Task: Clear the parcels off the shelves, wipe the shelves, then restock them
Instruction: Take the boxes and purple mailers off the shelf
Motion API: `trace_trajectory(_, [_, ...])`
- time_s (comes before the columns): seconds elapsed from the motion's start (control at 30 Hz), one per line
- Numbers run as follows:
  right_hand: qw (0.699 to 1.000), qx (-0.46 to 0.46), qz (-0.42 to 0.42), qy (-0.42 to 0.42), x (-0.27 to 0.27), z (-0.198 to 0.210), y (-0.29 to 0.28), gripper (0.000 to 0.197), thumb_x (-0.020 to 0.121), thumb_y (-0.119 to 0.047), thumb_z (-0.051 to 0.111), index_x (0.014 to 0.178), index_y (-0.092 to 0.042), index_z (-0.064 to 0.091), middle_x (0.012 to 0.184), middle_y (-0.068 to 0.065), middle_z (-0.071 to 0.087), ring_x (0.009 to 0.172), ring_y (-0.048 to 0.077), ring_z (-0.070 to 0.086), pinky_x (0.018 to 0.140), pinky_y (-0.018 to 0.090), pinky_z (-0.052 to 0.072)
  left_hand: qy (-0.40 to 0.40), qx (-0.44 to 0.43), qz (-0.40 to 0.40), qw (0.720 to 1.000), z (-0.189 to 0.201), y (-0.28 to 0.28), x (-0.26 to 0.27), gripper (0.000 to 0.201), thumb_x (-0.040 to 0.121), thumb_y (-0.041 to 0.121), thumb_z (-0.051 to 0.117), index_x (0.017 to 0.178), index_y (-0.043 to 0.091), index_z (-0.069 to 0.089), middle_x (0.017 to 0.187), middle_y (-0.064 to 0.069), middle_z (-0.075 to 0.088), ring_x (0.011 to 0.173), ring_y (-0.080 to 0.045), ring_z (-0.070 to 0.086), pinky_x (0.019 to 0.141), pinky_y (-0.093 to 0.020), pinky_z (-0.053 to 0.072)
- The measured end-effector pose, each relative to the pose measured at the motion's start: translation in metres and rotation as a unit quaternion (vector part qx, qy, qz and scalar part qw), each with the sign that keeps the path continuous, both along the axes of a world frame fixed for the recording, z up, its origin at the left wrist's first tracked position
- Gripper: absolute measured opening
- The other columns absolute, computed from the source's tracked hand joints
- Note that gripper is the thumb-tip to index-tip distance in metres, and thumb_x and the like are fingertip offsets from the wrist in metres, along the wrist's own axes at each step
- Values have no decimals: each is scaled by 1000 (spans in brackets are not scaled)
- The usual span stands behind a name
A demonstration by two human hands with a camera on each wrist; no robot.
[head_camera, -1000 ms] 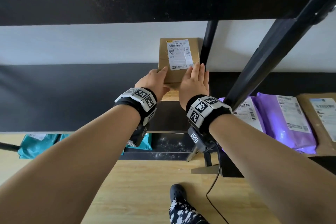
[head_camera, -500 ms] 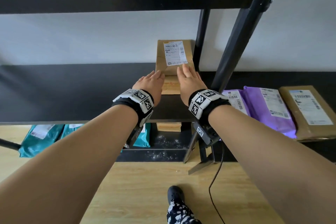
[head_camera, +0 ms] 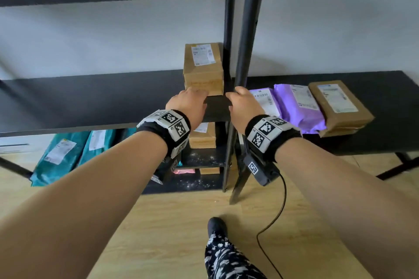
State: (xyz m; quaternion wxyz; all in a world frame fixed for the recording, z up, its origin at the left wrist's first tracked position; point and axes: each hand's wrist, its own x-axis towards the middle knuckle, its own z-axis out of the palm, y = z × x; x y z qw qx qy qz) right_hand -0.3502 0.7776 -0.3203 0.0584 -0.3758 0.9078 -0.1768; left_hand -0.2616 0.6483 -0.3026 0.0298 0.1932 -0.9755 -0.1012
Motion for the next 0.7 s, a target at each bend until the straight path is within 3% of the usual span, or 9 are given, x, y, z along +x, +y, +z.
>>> trace_trajectory(0.1, [1000, -2, -24, 0, 5, 1, 44, 35, 90, -4, 45, 124, -10, 52, 133, 13, 39, 121, 32, 43, 97, 40, 43, -1, 20, -43, 999, -1, 40, 1, 24, 93, 22, 44, 114, 20, 55, 114, -6, 57, 104, -30, 57, 85, -45, 51])
trace_trajectory(0.2, [998, 25, -63, 13, -6, 6, 92, 40, 93, -10, 44, 133, -11, 46, 140, 14, 37, 126, 32, 40, 102, 39, 39, -5, 35, -83, 996, 0, 78, -9, 23, 91, 21, 44, 111, 21, 56, 109, -6, 57, 102, -29, 58, 85, -43, 51])
trace_trajectory(0.33, [988, 56, -132, 55, -38, 6, 149, 38, 90, -15, 49, 128, -15, 51, 135, 11, 43, 123, 29, 43, 103, 39, 37, -32, 12, -113, 993, -2, 122, -36, 41, 94, 24, 44, 135, 24, 44, 133, -7, 48, 119, -29, 50, 97, -42, 45])
trace_trajectory(0.43, [986, 50, -155, 30, -69, 2, 186, 41, 90, -12, 49, 131, -13, 48, 136, 13, 42, 124, 31, 43, 104, 41, 38, -42, 4, -126, 991, -4, 157, -69, 40, 96, 24, 44, 136, 23, 42, 135, -7, 47, 122, -27, 49, 97, -41, 44])
trace_trajectory(0.57, [980, 47, -193, 1, -121, -15, 242, 50, 87, -20, 59, 134, -18, 43, 145, 13, 28, 132, 33, 33, 102, 44, 41, -47, 36, -136, 989, -23, 210, -130, 40, 93, 25, 48, 132, 22, 43, 131, -7, 48, 117, -29, 50, 92, -41, 46])
trace_trajectory(0.7, [977, 49, -197, -62, -181, -31, 295, 69, 84, -28, 67, 142, -30, 30, 155, 11, 8, 142, 34, 11, 108, 50, 30, -68, 66, -98, 991, -48, 264, -192, 57, 89, 28, 56, 140, 22, 31, 143, -7, 32, 130, -30, 37, 101, -42, 40])
